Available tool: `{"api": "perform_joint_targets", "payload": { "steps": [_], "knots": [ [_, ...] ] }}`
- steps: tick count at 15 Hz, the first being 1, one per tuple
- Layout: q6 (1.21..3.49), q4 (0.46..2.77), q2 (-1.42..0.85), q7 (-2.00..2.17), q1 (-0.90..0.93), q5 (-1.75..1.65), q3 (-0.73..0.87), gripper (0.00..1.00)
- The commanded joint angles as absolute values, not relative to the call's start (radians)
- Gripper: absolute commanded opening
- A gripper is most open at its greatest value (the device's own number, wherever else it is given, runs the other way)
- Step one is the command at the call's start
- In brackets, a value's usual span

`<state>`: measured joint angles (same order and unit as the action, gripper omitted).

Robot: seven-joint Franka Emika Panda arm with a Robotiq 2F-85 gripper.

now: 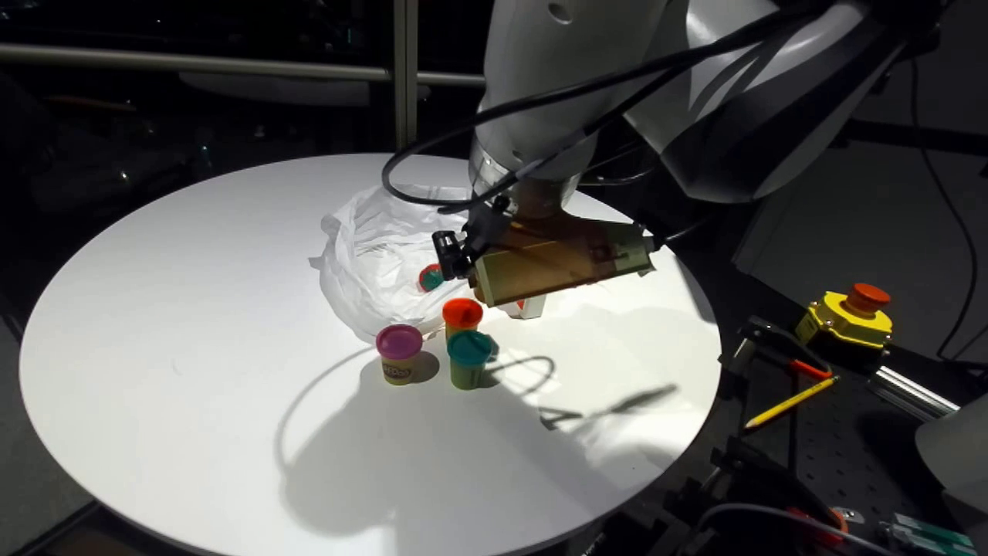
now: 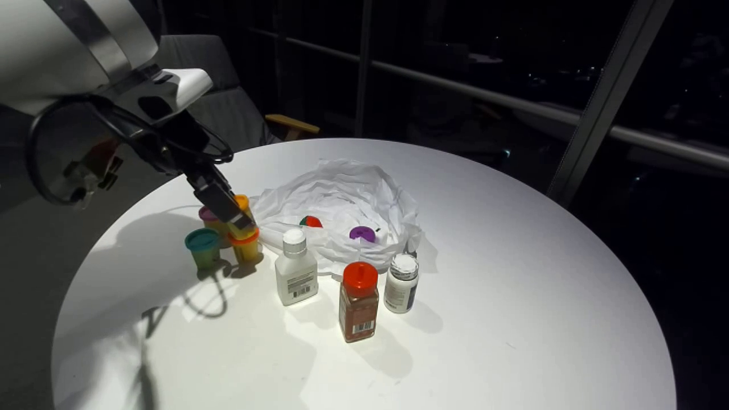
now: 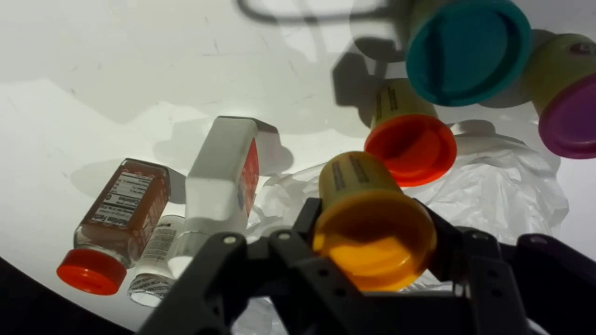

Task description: Remove the objects in the plastic and put them on the table.

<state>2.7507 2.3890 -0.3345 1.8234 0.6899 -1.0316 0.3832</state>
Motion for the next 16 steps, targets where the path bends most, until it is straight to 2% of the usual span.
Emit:
{"api": "perform_joint_targets", "payload": {
  "steps": [1,8,9,10,14,16],
  "knots": [
    [2.830,2.452,-0.323,1.811,0.652,-1.019,0.385,0.23],
    [3.007,2.430,-0.476,1.638,0.501,-0.977,0.331,0.23],
    [2.996,2.429,-0.481,1.613,0.484,-0.968,0.319,0.73],
    [2.960,2.439,-0.465,1.587,0.472,-0.954,0.306,0.74],
    [2.751,2.444,-0.380,1.327,0.359,-0.774,0.144,1.00],
    [2.581,2.363,-0.371,1.184,0.265,-0.688,0.002,1.00]
  ]
}}
